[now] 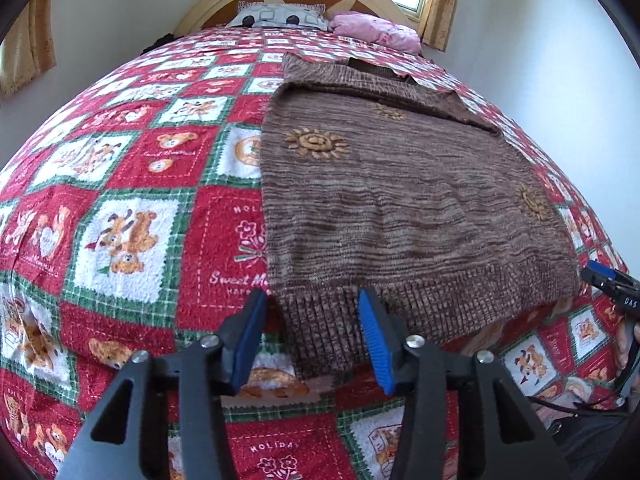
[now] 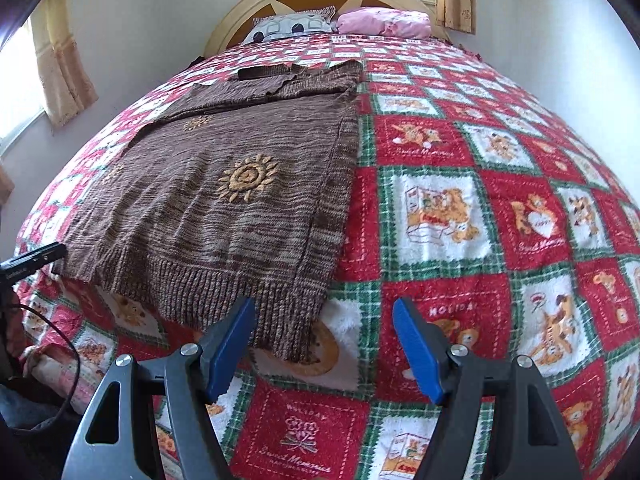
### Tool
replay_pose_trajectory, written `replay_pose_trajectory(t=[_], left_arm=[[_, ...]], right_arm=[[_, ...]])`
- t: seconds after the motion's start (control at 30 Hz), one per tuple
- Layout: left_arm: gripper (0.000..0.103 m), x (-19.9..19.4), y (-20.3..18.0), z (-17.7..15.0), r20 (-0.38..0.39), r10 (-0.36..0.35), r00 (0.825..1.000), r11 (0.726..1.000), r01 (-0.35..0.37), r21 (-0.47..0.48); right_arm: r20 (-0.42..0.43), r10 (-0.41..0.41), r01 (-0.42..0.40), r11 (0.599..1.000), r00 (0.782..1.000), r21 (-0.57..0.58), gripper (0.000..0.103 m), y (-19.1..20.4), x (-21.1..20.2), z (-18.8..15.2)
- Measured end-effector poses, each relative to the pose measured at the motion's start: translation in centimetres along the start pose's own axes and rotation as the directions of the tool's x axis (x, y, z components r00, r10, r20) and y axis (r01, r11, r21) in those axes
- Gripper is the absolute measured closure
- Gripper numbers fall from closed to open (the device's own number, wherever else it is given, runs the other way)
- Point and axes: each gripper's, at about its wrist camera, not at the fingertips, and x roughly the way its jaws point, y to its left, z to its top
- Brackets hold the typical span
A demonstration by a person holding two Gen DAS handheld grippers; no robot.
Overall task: Fold small clothes
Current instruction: 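Grasp the sweater hem with both grippers, then lift the hem with both grippers and fold it over toward the collar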
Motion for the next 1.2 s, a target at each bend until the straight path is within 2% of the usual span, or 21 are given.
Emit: replay_pose_trajectory(t=[0.03,0.1,0.17,0.2,0.27,0.37,0.47,0.57,0.6,0.63,0.67,0.7,0.73,0.77,0.87,1.0,1.2], left_arm=[[0.059,-0.1,0.0,-0.1,0.005,-0.003,1.000,1.000,0.003,0.001],[0.073,-0.2,0.0,0.0,0.007,-0.008,1.000,1.000,0.008,0.004],[0.083,-0.2,0.1,0.0,0.006,-0.040,0.999,0.999,0.040,0.002],[0.083,-0.2,0.0,0.0,0.006,-0.045,0.999,0.999,0.045,0.001],[0.082,-0.2,-0.1,-0.1,0.014,-0.038,0.999,0.999,0.038,0.008],[0.079,-0.1,-0.1,0.0,0.015,-0.036,0.999,0.999,0.036,-0.007],[0.074,0.0,-0.1,0.0,0.014,-0.047,0.999,0.999,0.047,-0.014],[0.059,0.1,-0.3,0.0,0.013,-0.078,0.997,0.997,0.078,-0.007],[0.057,0.1,-0.5,-0.1,0.013,-0.082,0.997,0.997,0.081,0.005],[0.058,0.1,-0.7,-0.2,0.018,-0.074,0.997,0.997,0.074,0.022],[0.064,0.1,-0.9,-0.3,0.024,-0.064,0.998,0.997,0.063,0.047],[0.083,0.0,-1.1,-0.3,0.033,-0.049,0.998,0.997,0.047,0.066],[0.093,-0.1,-1.1,-0.3,0.041,-0.058,0.997,0.995,0.054,0.081],[0.094,-0.2,-0.9,-0.2,0.039,-0.076,0.996,0.995,0.073,0.075],[0.095,-0.7,0.0,0.3,0.065,-0.096,0.993,0.995,0.094,0.044],[0.095,-2.1,0.7,1.2,0.115,-0.157,0.981,0.988,0.157,0.009],[0.095,-3.2,1.4,2.9,0.141,-0.225,0.964,0.972,0.232,-0.037]], right_arm=[[-0.007,0.009,-0.009,1.000,1.000,0.002,0.035,0.0,0.1,-0.1],[-0.019,0.024,-0.024,1.000,1.000,0.005,0.040,-0.1,0.2,-0.4],[-0.023,0.028,-0.028,1.000,0.999,0.010,0.040,-0.2,0.3,-0.6],[-0.024,0.028,-0.028,1.000,0.999,0.014,0.040,-0.3,0.3,-0.6],[-0.025,0.038,-0.037,0.999,0.999,0.029,0.041,-0.6,0.3,-0.7],[-0.033,0.078,-0.076,0.996,0.996,0.053,0.052,-0.8,0.4,-0.8],[-0.036,0.098,-0.096,0.994,0.995,0.054,0.053,-0.4,0.9,-0.7],[-0.030,0.095,-0.093,0.994,0.995,0.054,0.053,-0.2,1.4,-0.9],[-0.027,0.097,-0.095,0.994,0.995,0.052,0.055,-0.1,1.4,-0.9],[-0.026,0.103,-0.101,0.994,0.994,0.045,0.068,0.0,1.4,-0.9],[-0.023,0.114,-0.113,0.993,0.993,0.037,0.079,0.0,1.3,-0.9],[-0.019,0.125,-0.124,0.991,0.992,0.043,0.095,-0.1,1.3,-0.9],[-0.016,0.137,-0.136,0.989,0.990,0.052,0.097,-0.3,1.3,-0.9],[-0.011,0.148,-0.147,0.988,0.989,0.054,0.098,-0.4,1.2,-0.9],[0.061,0.163,-0.166,0.985,0.985,0.048,0.098,-0.9,-0.5,-0.4],[0.172,0.211,-0.220,0.975,0.962,0.036,0.098,-1.3,-3.7,0.6],[0.237,0.267,-0.289,0.955,0.934,0.062,0.099,-1.6,-5.4,2.2]])
